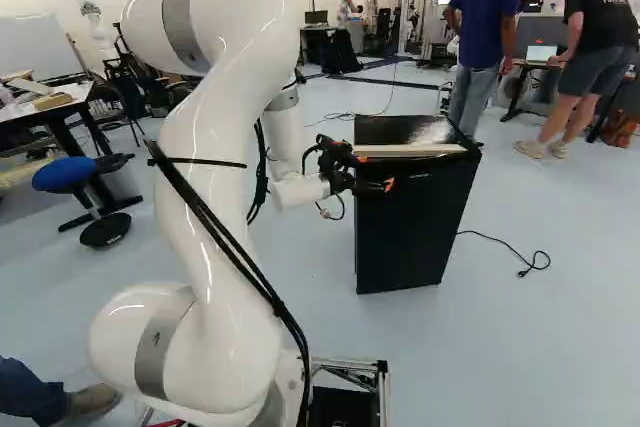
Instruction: Grab a drink from the fridge
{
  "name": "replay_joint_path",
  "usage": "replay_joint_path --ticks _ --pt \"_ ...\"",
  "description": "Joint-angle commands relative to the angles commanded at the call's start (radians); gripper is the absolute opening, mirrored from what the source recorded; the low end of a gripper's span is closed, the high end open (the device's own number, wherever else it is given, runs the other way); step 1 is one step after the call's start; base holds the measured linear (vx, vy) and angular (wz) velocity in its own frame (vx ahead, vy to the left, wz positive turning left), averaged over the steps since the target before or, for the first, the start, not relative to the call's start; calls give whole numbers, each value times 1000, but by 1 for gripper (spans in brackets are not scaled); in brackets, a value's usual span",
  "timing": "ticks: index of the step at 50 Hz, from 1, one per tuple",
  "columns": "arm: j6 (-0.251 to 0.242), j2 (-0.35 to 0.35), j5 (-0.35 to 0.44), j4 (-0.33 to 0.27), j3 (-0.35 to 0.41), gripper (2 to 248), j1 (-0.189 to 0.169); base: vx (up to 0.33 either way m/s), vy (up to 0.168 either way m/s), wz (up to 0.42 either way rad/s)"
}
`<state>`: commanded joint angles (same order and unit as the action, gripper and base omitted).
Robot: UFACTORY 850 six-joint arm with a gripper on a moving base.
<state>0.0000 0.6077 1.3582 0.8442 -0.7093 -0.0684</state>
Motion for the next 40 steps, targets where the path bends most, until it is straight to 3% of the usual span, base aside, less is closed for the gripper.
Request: replay_joint_path --ticks 12,40 --pt "0 -30 -1 28 47 247 -24 0 0 0" --pt "0 -97 -22 173 153 247 -82 0 0 0"
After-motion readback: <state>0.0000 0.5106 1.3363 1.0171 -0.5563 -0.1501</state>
